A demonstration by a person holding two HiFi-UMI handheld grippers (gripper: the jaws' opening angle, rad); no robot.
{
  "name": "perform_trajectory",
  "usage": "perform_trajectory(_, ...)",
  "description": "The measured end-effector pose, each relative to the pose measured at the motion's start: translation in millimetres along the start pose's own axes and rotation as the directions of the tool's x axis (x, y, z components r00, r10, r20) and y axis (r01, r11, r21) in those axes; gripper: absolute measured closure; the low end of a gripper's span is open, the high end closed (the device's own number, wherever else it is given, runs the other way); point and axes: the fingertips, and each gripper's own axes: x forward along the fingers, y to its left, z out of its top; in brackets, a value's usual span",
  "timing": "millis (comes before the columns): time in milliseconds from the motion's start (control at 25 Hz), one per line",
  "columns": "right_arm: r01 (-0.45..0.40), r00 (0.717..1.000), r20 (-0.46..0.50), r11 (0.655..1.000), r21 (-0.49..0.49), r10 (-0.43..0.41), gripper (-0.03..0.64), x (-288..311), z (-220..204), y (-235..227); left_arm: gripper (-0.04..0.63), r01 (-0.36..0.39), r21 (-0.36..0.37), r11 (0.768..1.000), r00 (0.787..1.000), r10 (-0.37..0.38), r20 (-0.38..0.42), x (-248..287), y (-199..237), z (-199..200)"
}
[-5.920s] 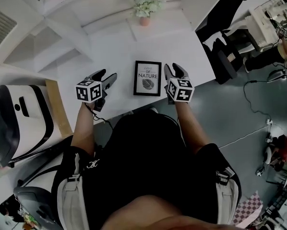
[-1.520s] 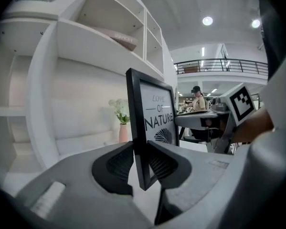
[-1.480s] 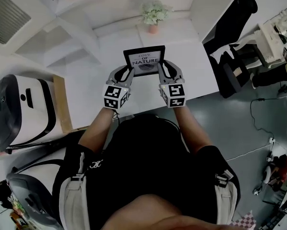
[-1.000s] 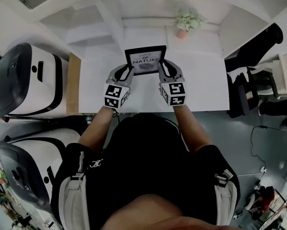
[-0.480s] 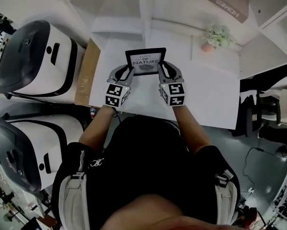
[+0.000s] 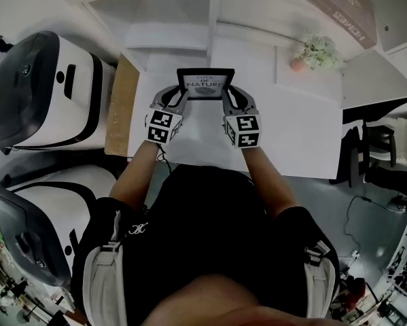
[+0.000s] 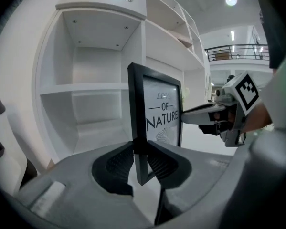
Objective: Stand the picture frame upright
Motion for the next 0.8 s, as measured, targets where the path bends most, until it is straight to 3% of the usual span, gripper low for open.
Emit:
perform_trajectory(360,0.103,0.993,-0.071,0.993,0.064,-0.098,0.553,27.3,-24.4,-12.1,0.498,0.112,0.009,0.994,0.992,-0.111,-0.053,43.0,19.7,-17.9)
perform_trajectory(800,0.152,0.980,-0.148,0.984,0.096,-0.137,0.554,46.5,-52.6,-28.3,0.499,0.171,-0.018,0.985,0.980,-0.172,-0.103,72.2,20.2,-40.8)
